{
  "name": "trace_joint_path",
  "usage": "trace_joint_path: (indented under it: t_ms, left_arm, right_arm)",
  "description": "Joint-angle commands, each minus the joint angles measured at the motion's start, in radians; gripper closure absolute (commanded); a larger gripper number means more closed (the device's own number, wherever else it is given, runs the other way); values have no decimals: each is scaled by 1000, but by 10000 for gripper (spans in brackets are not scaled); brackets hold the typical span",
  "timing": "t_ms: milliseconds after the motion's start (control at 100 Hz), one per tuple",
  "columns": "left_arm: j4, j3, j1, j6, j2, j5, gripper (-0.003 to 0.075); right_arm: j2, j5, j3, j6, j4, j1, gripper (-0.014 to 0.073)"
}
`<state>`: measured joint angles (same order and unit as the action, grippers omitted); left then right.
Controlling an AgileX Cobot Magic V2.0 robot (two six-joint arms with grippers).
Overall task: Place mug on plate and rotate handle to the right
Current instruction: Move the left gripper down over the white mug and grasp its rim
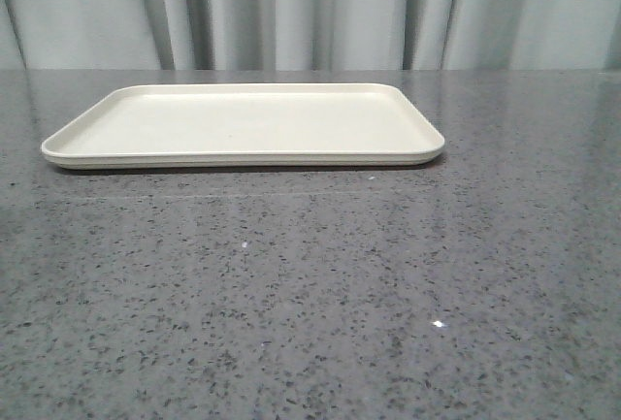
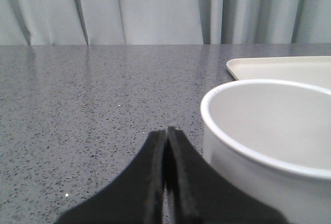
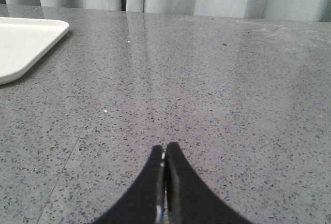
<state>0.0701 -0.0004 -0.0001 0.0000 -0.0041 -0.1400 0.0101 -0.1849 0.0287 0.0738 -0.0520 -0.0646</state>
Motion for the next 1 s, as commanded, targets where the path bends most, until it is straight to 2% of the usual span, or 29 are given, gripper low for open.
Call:
trace_joint_path:
  t_ms: [0, 740, 990]
  left_arm:
    - [0, 11, -6, -10, -28, 86, 740]
    - [0, 11, -6, -10, -28, 87, 740]
    - [0, 11, -6, -10, -28, 98, 740]
  right_arm:
    - [21, 82, -1, -3, -9, 0, 659]
    - [21, 87, -1, -3, -9, 0, 659]
    - [21, 218, -2, -3, -7, 0, 659]
